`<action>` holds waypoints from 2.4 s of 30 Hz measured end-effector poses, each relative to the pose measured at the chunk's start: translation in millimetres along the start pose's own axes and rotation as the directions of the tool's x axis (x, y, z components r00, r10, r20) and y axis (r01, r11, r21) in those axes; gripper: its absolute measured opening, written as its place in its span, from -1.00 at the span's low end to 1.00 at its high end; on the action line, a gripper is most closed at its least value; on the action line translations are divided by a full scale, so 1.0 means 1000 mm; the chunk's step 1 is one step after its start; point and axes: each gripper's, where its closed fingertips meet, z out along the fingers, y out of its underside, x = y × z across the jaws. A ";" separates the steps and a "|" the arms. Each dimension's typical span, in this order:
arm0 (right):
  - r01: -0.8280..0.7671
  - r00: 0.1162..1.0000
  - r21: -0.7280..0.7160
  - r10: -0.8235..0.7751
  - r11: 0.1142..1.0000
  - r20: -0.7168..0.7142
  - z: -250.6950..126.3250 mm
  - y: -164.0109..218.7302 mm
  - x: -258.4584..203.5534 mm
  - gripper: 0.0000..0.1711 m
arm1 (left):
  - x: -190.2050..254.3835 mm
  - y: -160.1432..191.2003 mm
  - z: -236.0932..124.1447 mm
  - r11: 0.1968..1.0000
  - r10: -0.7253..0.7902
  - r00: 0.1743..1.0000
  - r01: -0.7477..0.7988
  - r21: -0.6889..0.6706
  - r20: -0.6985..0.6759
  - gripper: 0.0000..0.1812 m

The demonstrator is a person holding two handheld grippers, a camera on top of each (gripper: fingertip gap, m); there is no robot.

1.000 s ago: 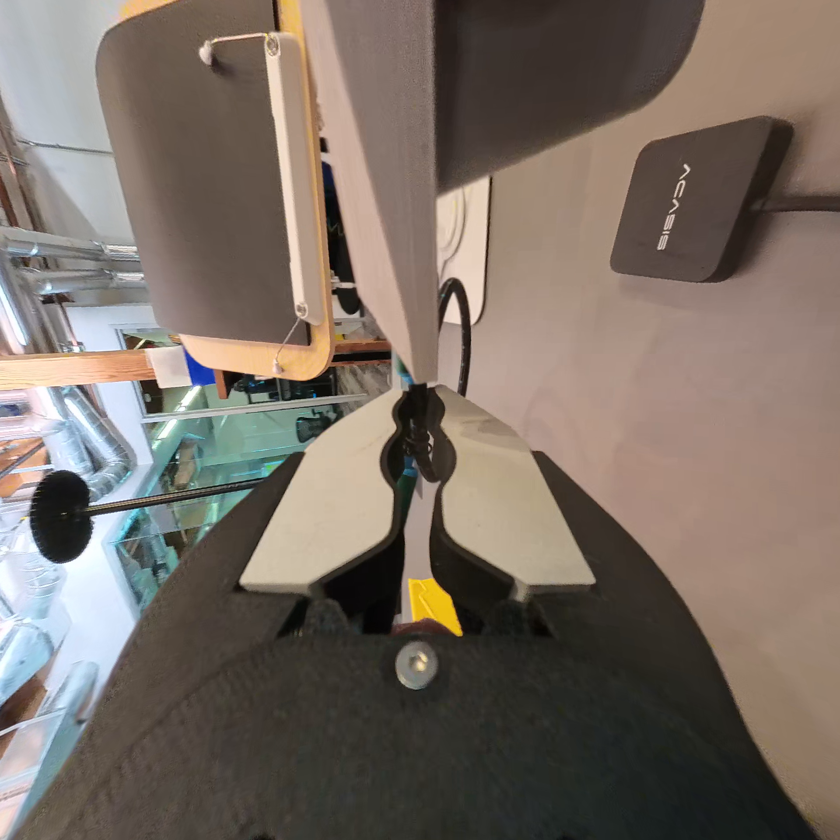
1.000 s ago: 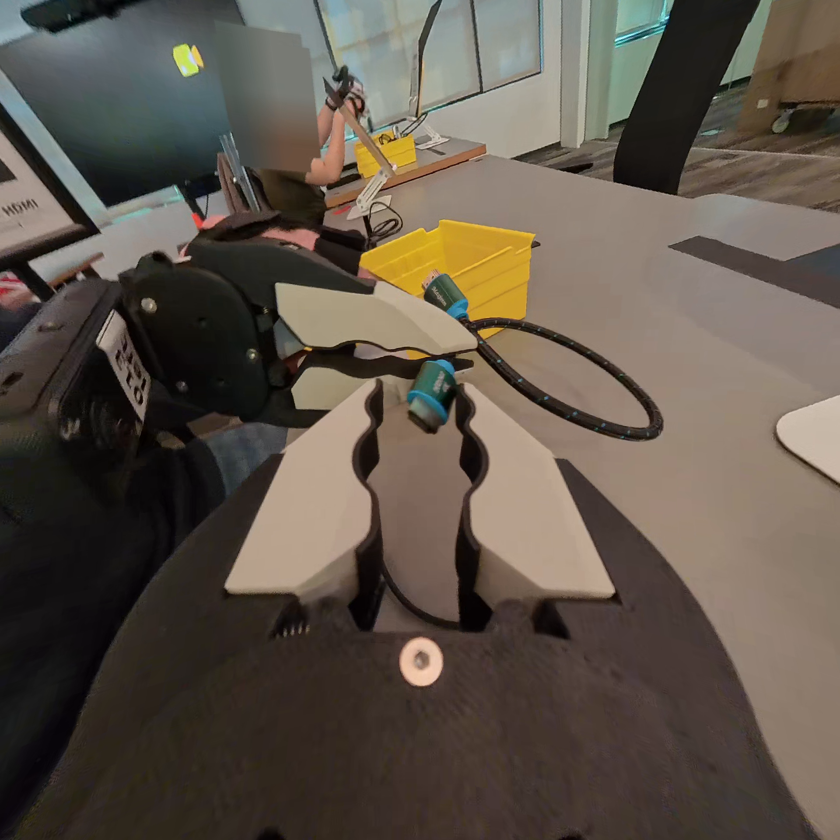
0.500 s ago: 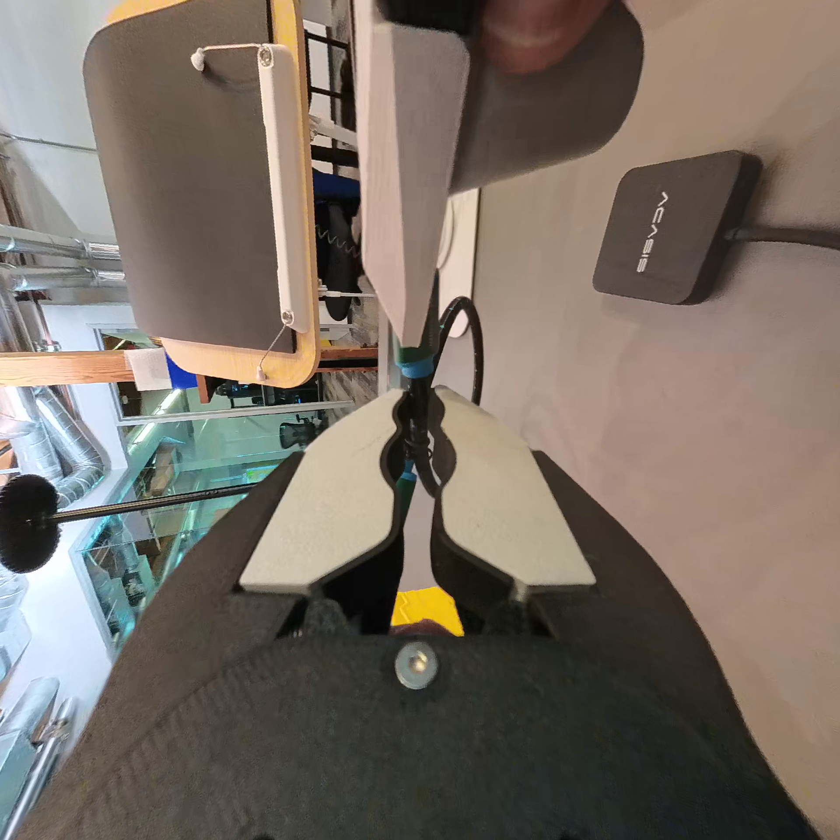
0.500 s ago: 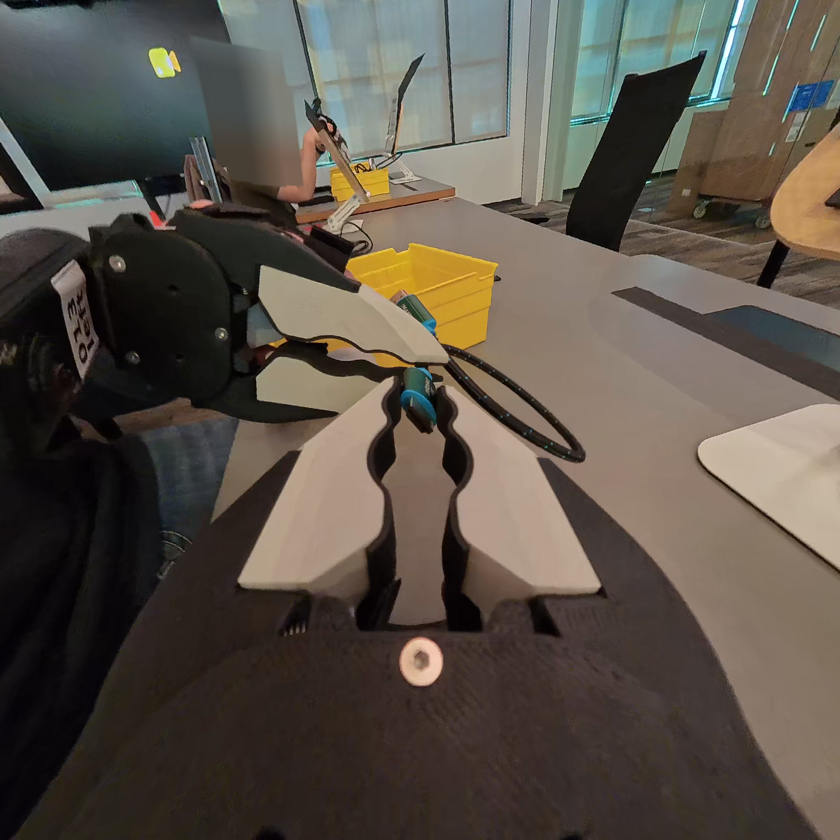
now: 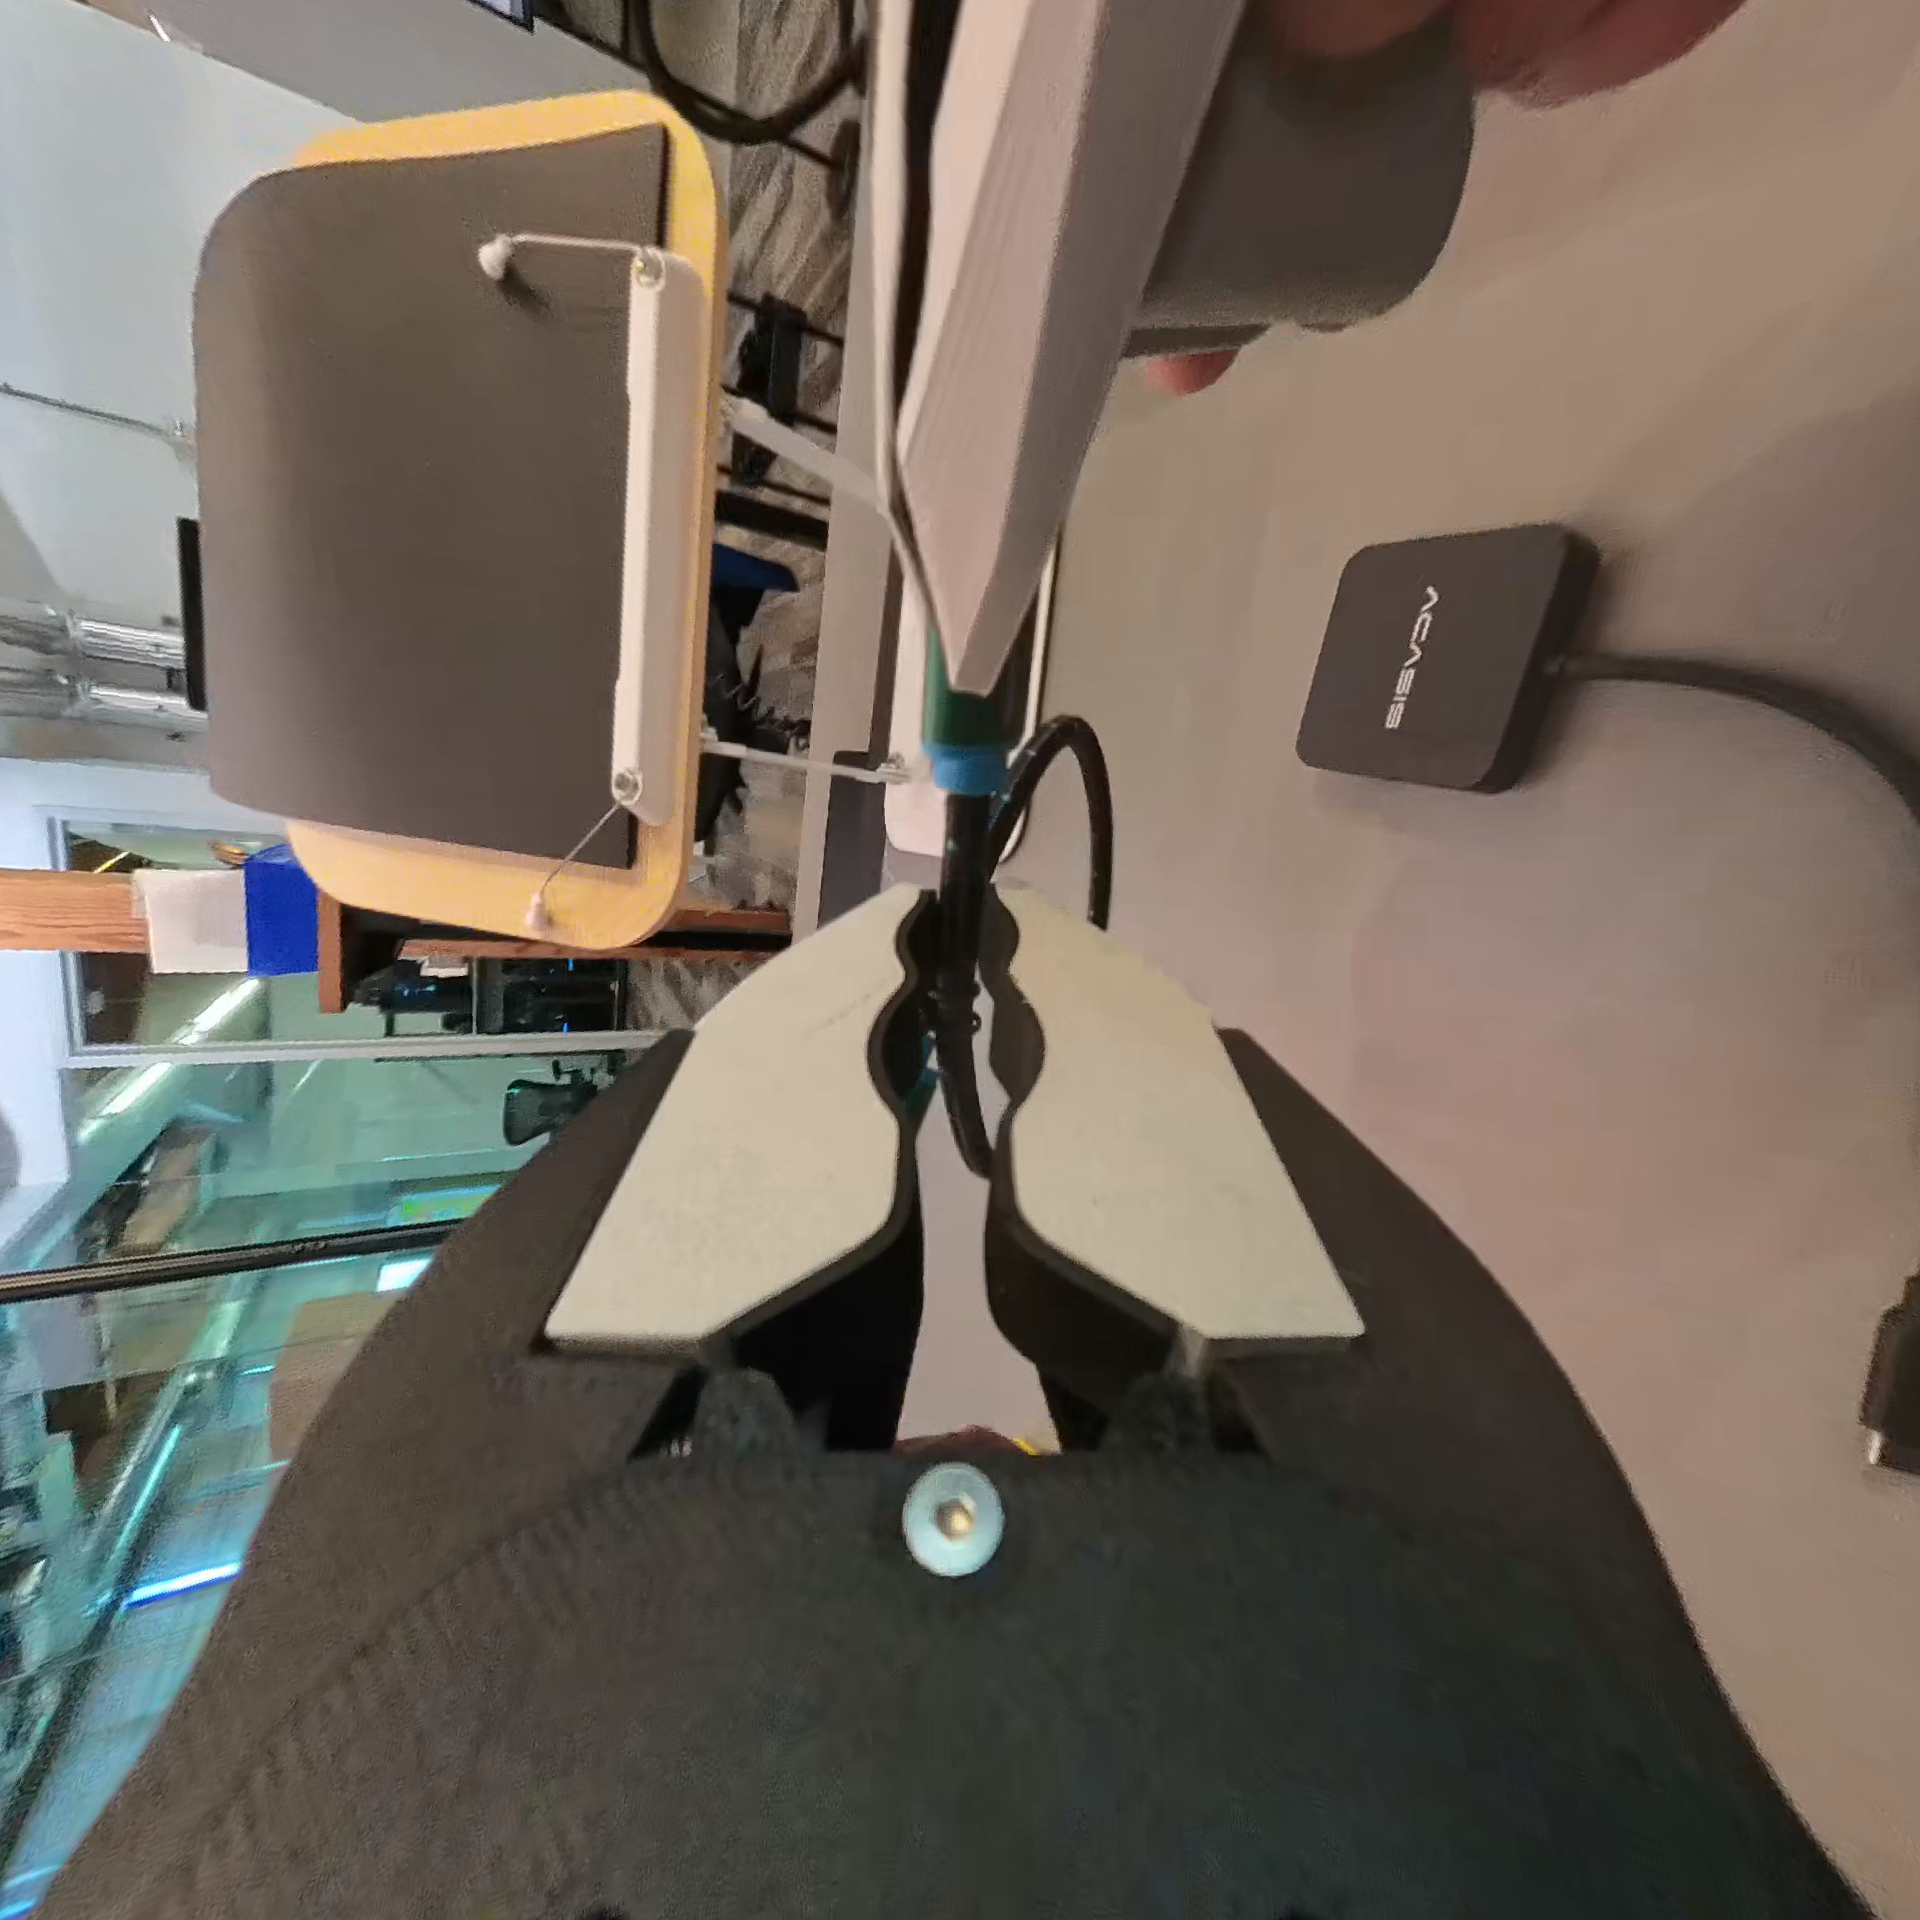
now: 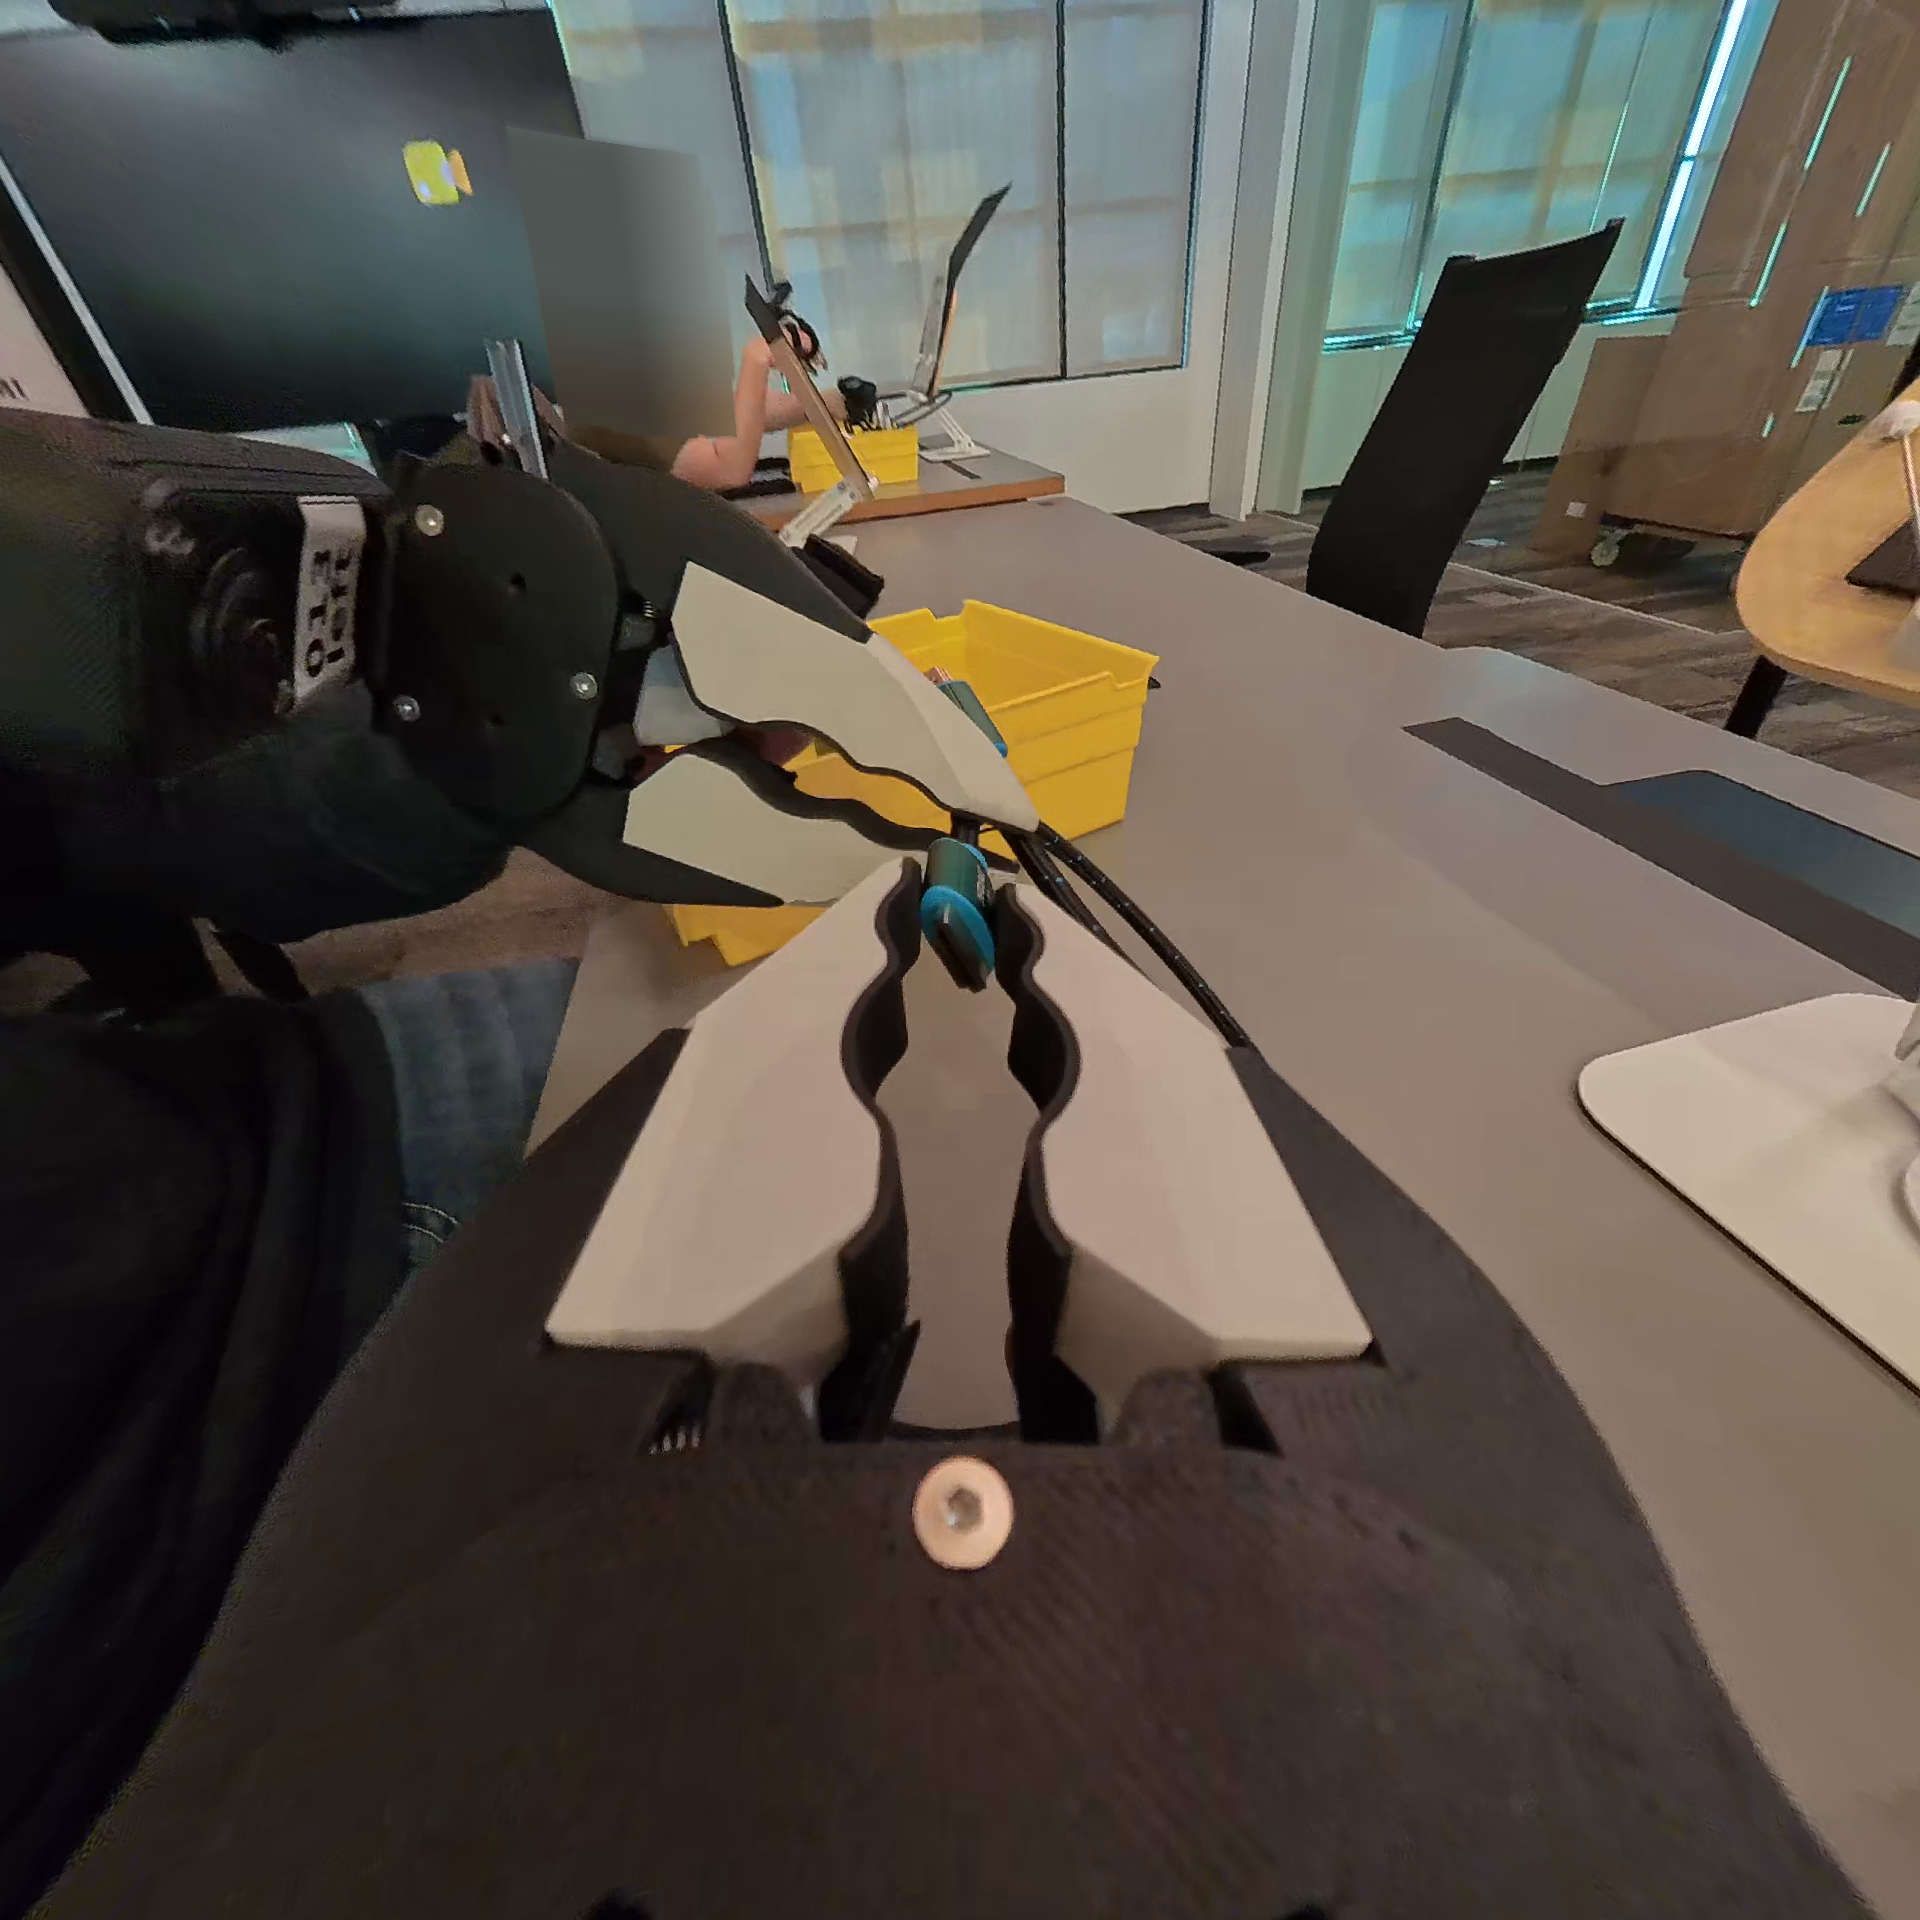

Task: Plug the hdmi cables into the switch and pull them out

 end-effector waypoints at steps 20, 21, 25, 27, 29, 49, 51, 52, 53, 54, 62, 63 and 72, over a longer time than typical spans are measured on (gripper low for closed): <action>-0.016 0.999 0.043 0.015 0.999 0.033 -0.017 -0.009 0.000 -0.88 | 0.001 0.026 -0.003 0.981 -0.174 0.967 0.186 0.049 -0.185 -0.93; -0.017 0.999 0.043 0.016 0.999 0.032 -0.016 -0.008 0.001 -0.88 | 0.001 0.027 -0.002 0.981 -0.180 0.965 0.191 0.044 -0.189 -0.93; 0.005 1.000 0.031 -0.006 0.999 0.023 -0.013 -0.007 0.004 -0.88 | 0.003 0.032 -0.003 0.974 -0.218 0.951 0.226 0.013 -0.220 -0.85; 0.006 1.000 0.036 -0.006 0.999 0.007 -0.015 -0.009 0.009 -0.88 | 0.001 0.035 -0.005 0.956 -0.286 0.926 0.292 -0.012 -0.247 -0.63; 0.005 1.000 0.039 -0.004 0.999 -0.012 -0.018 -0.010 0.016 -0.89 | -0.003 0.029 -0.011 0.927 -0.359 0.885 0.376 0.001 -0.297 -0.57; 0.037 0.999 0.042 -0.038 0.998 0.028 -0.023 -0.022 -0.003 -0.90 | 0.055 -0.100 -0.020 -0.047 -0.449 -0.146 0.989 -0.140 -0.881 -0.29; 0.036 0.999 0.051 -0.038 0.998 0.038 -0.025 -0.022 -0.007 -0.89 | 0.040 -0.101 -0.023 -0.147 -0.411 -0.163 0.983 -0.112 -0.897 -0.27; 0.032 0.999 0.058 -0.035 0.998 0.041 -0.026 -0.022 -0.008 -0.90 | 0.032 -0.100 -0.025 -0.190 -0.395 -0.167 0.977 -0.097 -0.903 -0.27; 0.028 0.999 0.063 -0.030 0.998 0.043 -0.027 -0.022 -0.009 -0.89 | 0.024 -0.098 -0.027 -0.228 -0.381 -0.170 0.970 -0.086 -0.909 -0.28; 0.023 0.998 0.069 -0.026 0.997 0.048 -0.028 -0.022 -0.009 -0.90 | 0.017 -0.095 -0.029 -0.261 -0.363 -0.176 0.962 -0.081 -0.915 -0.28; 0.007 0.991 0.156 -0.028 0.988 0.129 -0.034 -0.028 -0.020 -0.90 | -0.016 -0.090 -0.046 -0.341 -0.321 -0.092 0.940 0.024 -0.943 -0.58; 0.012 0.990 0.166 -0.036 0.986 0.138 -0.035 -0.029 -0.021 -0.90 | -0.019 -0.090 -0.048 -0.340 -0.316 -0.082 0.940 0.032 -0.945 -0.59; 0.252 0.953 0.121 -0.268 0.960 0.141 -0.040 -0.024 -0.032 -0.91 | -0.012 -0.095 -0.049 -0.174 -0.372 -0.044 0.984 0.023 -0.927 -0.83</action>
